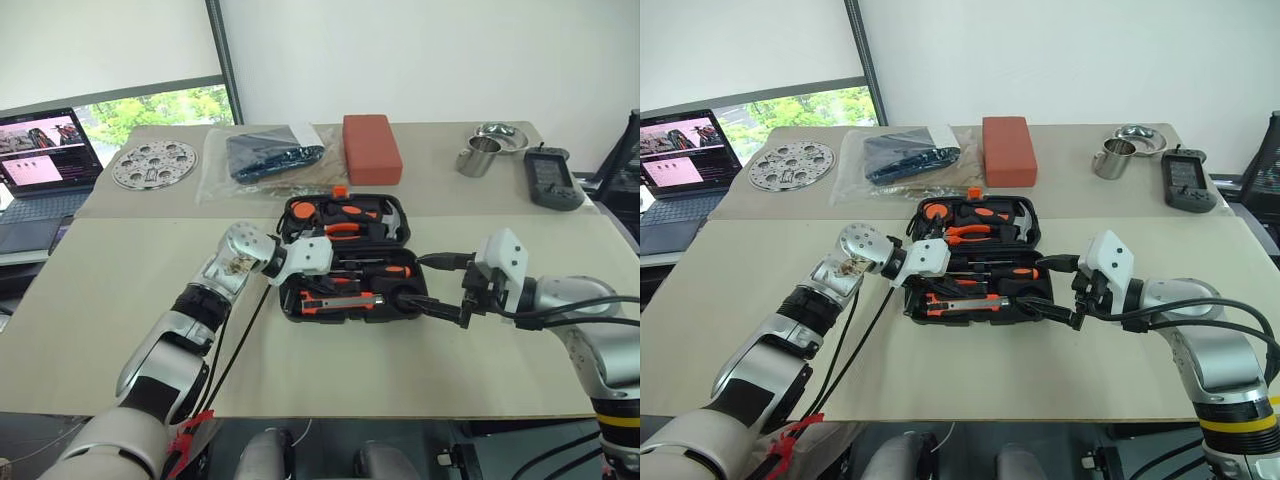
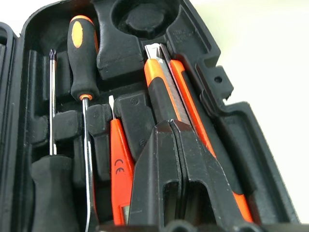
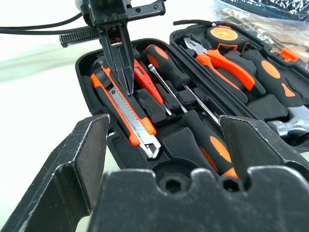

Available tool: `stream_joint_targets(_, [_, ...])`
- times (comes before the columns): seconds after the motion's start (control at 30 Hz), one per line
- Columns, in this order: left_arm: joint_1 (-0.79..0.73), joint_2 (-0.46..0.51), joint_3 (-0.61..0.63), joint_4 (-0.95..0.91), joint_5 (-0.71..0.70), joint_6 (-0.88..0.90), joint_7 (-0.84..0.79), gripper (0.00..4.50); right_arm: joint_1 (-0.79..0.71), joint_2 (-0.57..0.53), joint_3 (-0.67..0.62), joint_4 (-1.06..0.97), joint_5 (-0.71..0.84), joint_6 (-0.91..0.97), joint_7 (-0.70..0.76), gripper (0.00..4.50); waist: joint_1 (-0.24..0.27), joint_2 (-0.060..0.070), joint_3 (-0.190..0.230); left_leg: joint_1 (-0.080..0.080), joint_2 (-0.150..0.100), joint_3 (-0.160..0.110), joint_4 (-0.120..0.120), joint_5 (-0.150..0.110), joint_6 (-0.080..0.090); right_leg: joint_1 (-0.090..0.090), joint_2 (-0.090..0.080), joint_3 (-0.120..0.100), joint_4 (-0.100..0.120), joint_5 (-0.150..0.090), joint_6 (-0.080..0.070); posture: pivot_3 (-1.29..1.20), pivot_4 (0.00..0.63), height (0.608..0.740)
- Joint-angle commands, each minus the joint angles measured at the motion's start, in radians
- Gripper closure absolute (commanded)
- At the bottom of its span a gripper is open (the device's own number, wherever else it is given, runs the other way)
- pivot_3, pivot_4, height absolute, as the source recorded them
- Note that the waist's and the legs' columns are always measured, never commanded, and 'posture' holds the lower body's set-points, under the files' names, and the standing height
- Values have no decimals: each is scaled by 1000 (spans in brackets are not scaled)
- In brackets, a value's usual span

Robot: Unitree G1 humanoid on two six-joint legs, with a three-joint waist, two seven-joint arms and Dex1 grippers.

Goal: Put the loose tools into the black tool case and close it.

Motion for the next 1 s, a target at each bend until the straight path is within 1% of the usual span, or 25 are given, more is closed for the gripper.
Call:
stream_joint_targets(0.03, [0, 19, -33, 58, 67, -51, 22, 4454, -18, -15, -23, -22, 4, -15, 1, 301, 0, 0, 0, 0, 0, 0, 0, 0, 0, 0, 0, 0, 0, 0, 0, 0, 150, 740])
stream_joint_targets(0.43, [48, 27, -94, 99, 150, -214, 54, 4454, -12, -19, -17, -37, 6, -7, 1, 301, -3, -1, -1, 3, 0, 0, 3, 0, 0, 0, 0, 1, 8, 0, 0, 0, 150, 740])
stream_joint_targets(0.67, [65, 23, -115, 135, 188, -271, 92, 4454, -21, -20, -9, -36, 7, -6, 2, 301, -6, -1, -4, 3, 0, 0, 3, -1, 1, 1, 0, 1, 8, 0, 0, 0, 150, 740])
stream_joint_targets(0.83, [54, -6, -75, 139, 142, -234, 113, 4454, -13, -22, -8, -37, 5, -7, 4, 301, -5, -1, -5, 3, 0, 0, 4, -1, 1, 1, 0, 1, 9, 0, 0, 0, 150, 740])
stream_joint_targets(0.93, [41, -33, -5, 93, 47, -144, 92, 4454, -9, -35, -2, -24, -19, -3, -5, 301, 0, -1, -5, 3, 0, 0, 4, -1, 1, 1, -1, 1, 9, 0, 0, 0, 150, 740])
stream_joint_targets(1.0, [34, -42, 46, 29, -30, -72, 62, 4454, -12, -47, 7, 14, -73, -10, -36, 301, 2, -1, -5, 1, 0, -1, 5, -1, 1, 0, -2, 0, 9, 0, 0, 0, 150, 740])
